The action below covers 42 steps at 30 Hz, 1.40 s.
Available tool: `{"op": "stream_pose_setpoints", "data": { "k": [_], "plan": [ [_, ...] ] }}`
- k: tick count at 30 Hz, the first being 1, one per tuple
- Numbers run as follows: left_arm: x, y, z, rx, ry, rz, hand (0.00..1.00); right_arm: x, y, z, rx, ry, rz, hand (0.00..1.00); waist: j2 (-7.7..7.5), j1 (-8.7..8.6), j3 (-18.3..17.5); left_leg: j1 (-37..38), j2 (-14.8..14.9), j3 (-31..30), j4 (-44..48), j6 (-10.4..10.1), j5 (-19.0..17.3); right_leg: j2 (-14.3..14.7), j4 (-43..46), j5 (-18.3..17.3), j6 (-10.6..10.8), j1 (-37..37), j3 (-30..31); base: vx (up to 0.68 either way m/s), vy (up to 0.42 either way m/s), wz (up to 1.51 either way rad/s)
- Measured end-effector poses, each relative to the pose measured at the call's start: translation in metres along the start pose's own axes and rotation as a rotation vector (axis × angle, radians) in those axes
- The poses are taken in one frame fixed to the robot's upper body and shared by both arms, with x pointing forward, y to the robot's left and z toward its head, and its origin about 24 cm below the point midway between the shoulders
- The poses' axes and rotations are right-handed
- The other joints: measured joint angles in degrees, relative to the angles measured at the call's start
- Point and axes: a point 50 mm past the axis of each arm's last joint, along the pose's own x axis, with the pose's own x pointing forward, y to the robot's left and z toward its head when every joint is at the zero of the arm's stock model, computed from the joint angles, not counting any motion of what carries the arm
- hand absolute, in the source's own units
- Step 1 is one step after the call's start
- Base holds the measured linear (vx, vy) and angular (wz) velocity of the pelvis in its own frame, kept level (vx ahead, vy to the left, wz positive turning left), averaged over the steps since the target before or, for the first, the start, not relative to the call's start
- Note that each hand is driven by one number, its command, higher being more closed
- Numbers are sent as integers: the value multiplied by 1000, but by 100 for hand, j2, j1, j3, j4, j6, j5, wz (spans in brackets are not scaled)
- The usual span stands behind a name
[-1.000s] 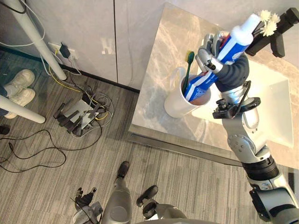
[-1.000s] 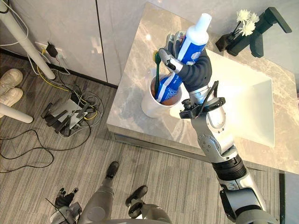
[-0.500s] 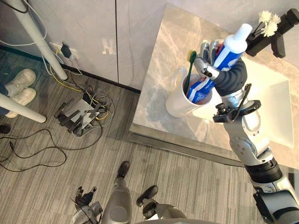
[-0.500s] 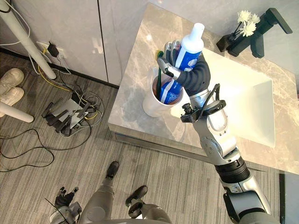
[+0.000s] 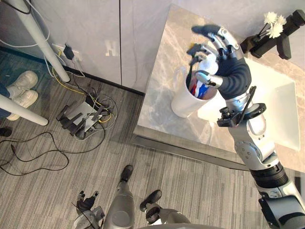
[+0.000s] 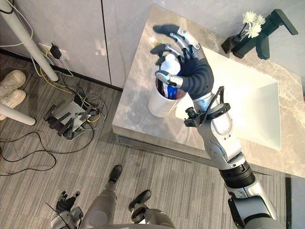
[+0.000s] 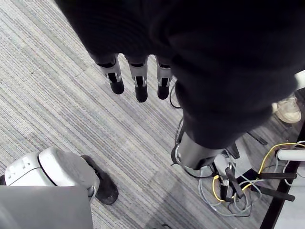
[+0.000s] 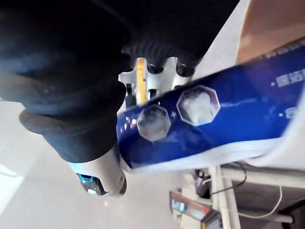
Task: Organize washtable
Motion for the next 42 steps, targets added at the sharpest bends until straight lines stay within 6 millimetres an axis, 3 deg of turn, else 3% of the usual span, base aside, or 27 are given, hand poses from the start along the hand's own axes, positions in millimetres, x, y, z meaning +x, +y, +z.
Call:
{"op": "stream_pose_setpoints", "data": {
  "k": [42],
  "plan": [
    [-1, 1, -5, 6, 16, 1, 0, 0, -2, 1, -2, -7, -16, 0, 78, -33, -257, 37, 2, 50, 5, 15, 13, -8, 0, 0, -1, 19, 42, 0, 0, 0]
  ]
}}
